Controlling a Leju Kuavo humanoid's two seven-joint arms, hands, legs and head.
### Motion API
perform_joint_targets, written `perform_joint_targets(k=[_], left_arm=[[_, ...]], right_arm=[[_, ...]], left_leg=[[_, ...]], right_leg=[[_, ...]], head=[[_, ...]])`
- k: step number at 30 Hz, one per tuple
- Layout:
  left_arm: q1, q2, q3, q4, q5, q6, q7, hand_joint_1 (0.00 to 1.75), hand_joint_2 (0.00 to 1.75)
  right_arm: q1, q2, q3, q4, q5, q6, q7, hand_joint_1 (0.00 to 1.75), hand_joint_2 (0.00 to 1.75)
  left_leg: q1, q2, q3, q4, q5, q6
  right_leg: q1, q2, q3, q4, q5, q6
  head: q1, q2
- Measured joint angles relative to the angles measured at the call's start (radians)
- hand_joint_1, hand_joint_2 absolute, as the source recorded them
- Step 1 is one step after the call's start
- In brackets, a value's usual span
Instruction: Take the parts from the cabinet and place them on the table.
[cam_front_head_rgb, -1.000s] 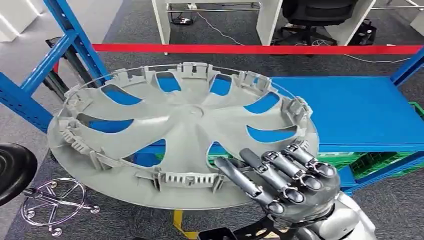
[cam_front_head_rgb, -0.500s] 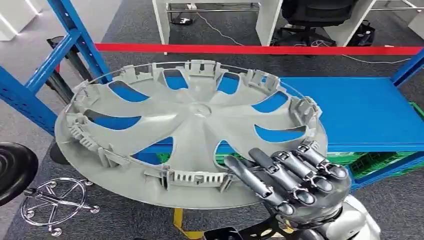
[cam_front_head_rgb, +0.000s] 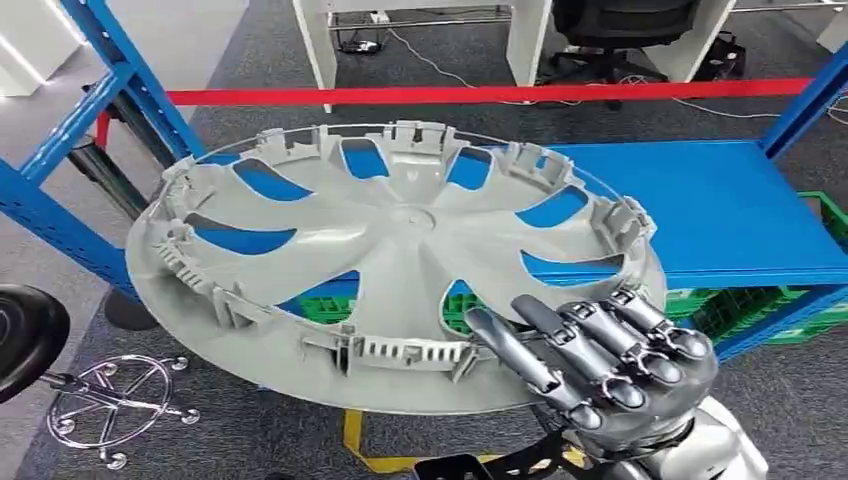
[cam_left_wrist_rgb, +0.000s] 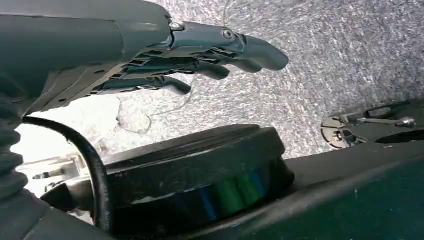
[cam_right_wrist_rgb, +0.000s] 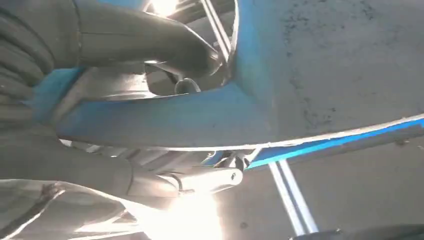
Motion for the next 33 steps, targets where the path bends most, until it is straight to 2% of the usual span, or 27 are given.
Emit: perform_joint_targets(k=[2, 3, 4, 5, 6, 8, 9, 10, 13, 14, 15, 16, 17, 18, 19, 20, 21, 22, 23, 24, 25, 26, 28, 29, 30, 31, 33], left_arm=[[-0.007, 0.002, -0.005, 0.000, -0.003, 0.000, 0.003, 0.00, 1.75], [-0.009, 0.002, -0.007, 0.000, -0.006, 0.000, 0.004, 0.00, 1.75], [-0.011, 0.002, -0.010, 0.000, -0.010, 0.000, 0.005, 0.00, 1.75], [-0.012, 0.002, -0.013, 0.000, -0.012, 0.000, 0.006, 0.00, 1.75], [-0.011, 0.001, -0.015, 0.000, -0.013, 0.000, 0.008, 0.00, 1.75], [-0.009, 0.001, -0.022, 0.000, -0.015, 0.000, 0.011, 0.00, 1.75], [-0.008, 0.003, -0.025, 0.000, -0.016, 0.002, 0.015, 0.00, 1.75], [-0.006, 0.003, -0.028, 0.000, -0.017, 0.002, 0.014, 0.00, 1.75], [-0.002, 0.002, -0.030, 0.000, -0.021, 0.002, 0.019, 0.00, 1.75], [0.001, 0.000, -0.031, 0.000, -0.022, 0.001, 0.023, 0.00, 1.75], [0.000, 0.000, -0.032, 0.000, -0.023, 0.001, 0.025, 0.00, 1.75], [-0.002, 0.000, -0.033, 0.000, -0.024, 0.000, 0.026, 0.00, 1.75], [-0.001, -0.001, -0.035, 0.000, -0.025, 0.001, 0.027, 0.00, 1.75], [-0.001, -0.001, -0.036, 0.000, -0.025, 0.001, 0.027, 0.00, 1.75], [-0.001, -0.001, -0.036, 0.000, -0.025, 0.001, 0.029, 0.00, 1.75], [-0.002, -0.001, -0.036, 0.000, -0.025, 0.001, 0.029, 0.00, 1.75], [-0.004, -0.001, -0.036, 0.000, -0.025, 0.001, 0.029, 0.00, 1.75], [-0.006, -0.001, -0.036, 0.000, -0.025, 0.001, 0.029, 0.00, 1.75], [-0.008, -0.002, -0.036, 0.000, -0.025, 0.001, 0.029, 0.00, 1.75], [-0.011, -0.001, -0.036, 0.000, -0.025, 0.001, 0.029, 0.00, 1.75], [-0.013, 0.000, -0.037, 0.000, -0.026, 0.003, 0.029, 0.00, 1.75], [-0.013, 0.000, -0.038, 0.000, -0.027, 0.003, 0.029, 0.00, 1.75], [-0.014, 0.000, -0.038, 0.000, -0.027, 0.005, 0.031, 0.00, 1.75], [-0.014, 0.001, -0.038, 0.000, -0.027, 0.008, 0.032, 0.00, 1.75], [-0.014, 0.002, -0.038, 0.000, -0.027, 0.009, 0.032, 0.00, 1.75], [-0.015, 0.002, -0.038, 0.000, -0.027, 0.010, 0.032, 0.00, 1.75], [-0.019, 0.002, -0.038, 0.000, -0.028, 0.010, 0.032, 0.00, 1.75]], right_arm=[[0.002, 0.001, 0.000, 0.000, 0.000, 0.000, 0.000, 1.75, 1.75], [0.005, 0.001, -0.001, 0.000, 0.000, 0.000, -0.001, 1.75, 1.75], [0.008, 0.001, -0.002, 0.000, 0.000, 0.000, -0.002, 1.75, 1.75], [0.010, 0.001, -0.002, 0.001, 0.000, 0.000, -0.002, 1.75, 1.75], [0.011, 0.001, -0.002, 0.001, 0.000, 0.000, -0.002, 1.75, 1.75], [0.011, 0.003, -0.002, 0.001, 0.000, 0.000, -0.001, 1.75, 1.75], [0.011, 0.003, -0.003, 0.001, 0.000, 0.000, 0.000, 1.75, 1.75], [0.011, 0.003, -0.004, 0.001, 0.000, 0.000, 0.002, 1.75, 1.75], [0.012, 0.003, -0.008, 0.001, 0.000, 0.000, 0.003, 1.75, 1.75], [0.015, 0.003, -0.011, 0.001, 0.000, 0.000, 0.003, 1.75, 1.75], [0.021, 0.003, -0.016, 0.001, 0.000, 0.000, 0.003, 1.75, 1.75], [0.022, 0.003, -0.018, 0.001, 0.000, 0.000, 0.003, 1.75, 1.75], [0.023, 0.003, -0.021, 0.001, 0.000, 0.000, 0.003, 1.75, 1.75], [0.029, 0.003, -0.024, 0.001, 0.000, 0.000, 0.002, 1.75, 1.75], [0.034, 0.003, -0.027, 0.002, 0.000, 0.000, 0.000, 1.75, 1.75], [0.038, 0.003, -0.030, 0.002, 0.000, 0.000, 0.000, 1.75, 1.75], [0.041, 0.003, -0.032, 0.002, 0.000, 0.000, 0.000, 1.75, 1.75], [0.042, 0.003, -0.034, 0.002, 0.000, 0.000, 0.000, 1.75, 1.75], [0.042, 0.003, -0.036, 0.002, 0.000, 0.000, 0.000, 1.75, 1.75], [0.042, 0.003, -0.037, 0.002, 0.000, 0.000, 0.000, 1.75, 1.75], [0.041, 0.003, -0.039, 0.002, 0.000, 0.000, -0.002, 1.75, 1.75], [0.043, 0.003, -0.041, 0.002, 0.000, 0.000, -0.002, 1.75, 1.75], [0.051, 0.003, -0.045, 0.003, 0.000, 0.000, -0.005, 1.75, 1.75], [0.054, 0.003, -0.049, 0.003, 0.000, 0.000, -0.007, 1.75, 1.75], [0.055, 0.003, -0.051, 0.003, 0.000, 0.000, -0.008, 1.75, 1.75], [0.058, 0.003, -0.052, 0.003, 0.000, 0.000, -0.008, 1.75, 1.75], [0.062, 0.003, -0.055, 0.003, 0.000, 0.000, -0.010, 1.75, 1.75]], left_leg=[[0.000, 0.000, -0.040, 0.137, -0.103, -0.007], [0.000, 0.000, -0.056, 0.213, -0.143, -0.009], [-0.001, 0.000, -0.057, 0.259, -0.160, -0.007], [-0.002, 0.000, -0.041, 0.260, -0.148, -0.002], [-0.003, 0.000, -0.011, 0.227, -0.118, 0.004], [-0.010, -0.001, 0.090, 0.069, -0.052, 0.029], [-0.018, -0.001, 0.139, -0.019, -0.061, 0.049], [-0.018, -0.001, 0.161, -0.060, -0.071, 0.050], [-0.030, -0.002, 0.149, -0.071, -0.059, 0.051], [-0.021, 0.001, 0.142, -0.096, -0.036, 0.054], [-0.017, 0.007, 0.140, -0.100, -0.020, 0.053], [-0.016, 0.007, 0.124, -0.103, -0.007, 0.061], [-0.016, 0.008, 0.110, -0.101, 0.002, 0.061], [-0.017, 0.009, 0.097, -0.098, 0.011, 0.061], [-0.017, 0.011, 0.081, -0.095, 0.020, 0.061], [-0.017, 0.012, 0.065, -0.090, 0.029, 0.060], [-0.016, 0.013, 0.050, -0.085, 0.037, 0.058], [-0.014, 0.013, 0.034, -0.077, 0.044, 0.053], [-0.012, 0.013, 0.018, -0.068, 0.049, 0.049], [-0.013, 0.012, 0.011, -0.054, 0.052, 0.044], [-0.019, 0.010, -0.003, -0.041, 0.055, 0.039], [-0.019, 0.010, -0.007, -0.038, 0.061, 0.034], [-0.019, 0.010, -0.014, -0.038, 0.080, 0.024], [-0.019, 0.009, -0.019, -0.037, 0.085, 0.018], [-0.015, 0.006, -0.024, -0.028, 0.057, 0.010], [-0.014, 0.006, -0.035, 0.010, -0.001, 0.003], [-0.011, 0.006, -0.061, 0.154, -0.123, -0.005]], right_leg=[[0.004, -0.002, -0.020, 0.001, 0.013, -0.016], [0.008, -0.004, -0.030, 0.001, 0.020, -0.020], [0.012, -0.004, -0.040, 0.002, 0.028, -0.023], [0.016, -0.004, -0.051, 0.002, 0.036, -0.024], [0.020, -0.003, -0.061, 0.003, 0.043, -0.025], [0.028, 0.001, -0.076, 0.003, 0.058, -0.025], [0.027, 0.000, -0.082, 0.003, 0.066, -0.023], [0.030, 0.000, -0.088, 0.003, 0.072, -0.017], [0.019, -0.004, -0.096, -0.005, 0.101, 0.002], [0.026, 0.000, -0.098, -0.010, 0.109, 0.008], [0.024, 0.001, -0.112, 0.002, 0.077, 0.012], [0.023, 0.001, -0.139, 0.051, 0.013, 0.015], [0.022, 0.001, -0.155, 0.118, -0.043, 0.020], [0.020, 0.001, -0.171, 0.193, -0.084, 0.024], [0.018, 0.001, -0.183, 0.259, -0.105, 0.028], [0.017, 0.001, -0.181, 0.296, -0.093, 0.032], [0.016, 0.000, -0.157, 0.285, -0.061, 0.035], [0.013, -0.001, -0.110, 0.232, -0.019, 0.039], [0.010, -0.002, -0.051, 0.155, 0.007, 0.041], [0.006, -0.003, 0.013, 0.065, -0.002, 0.045], [0.012, -0.001, 0.067, -0.003, -0.038, 0.043], [0.012, 0.002, 0.068, -0.020, -0.050, 0.027], [0.016, 0.002, 0.053, -0.013, -0.043, 0.013], [0.011, 0.000, 0.032, -0.017, -0.033, 0.000], [0.008, -0.006, 0.029, -0.017, -0.023, -0.012], [0.008, -0.006, 0.019, -0.017, -0.016, -0.022], [0.010, -0.007, -0.003, -0.016, 0.007, -0.026]], head=[[-0.003, 0.000], [-0.003, 0.000], [-0.002, 0.000], [-0.003, 0.000], [-0.003, 0.000], [-0.002, 0.000], [0.000, 0.000], [0.000, 0.000], [-0.002, 0.000], [-0.002, 0.000], [-0.003, 0.000], [0.003, 0.000], [0.005, 0.000], [0.004, 0.000], [0.004, 0.000], [0.004, 0.000], [0.004, 0.000], [0.004, 0.000], [0.004, 0.000], [0.005, 0.000], [0.008, 0.000], [0.007, 0.000], [0.008, 0.000], [0.008, 0.000], [0.008, 0.000], [0.005, 0.000], [0.003, 0.000]])
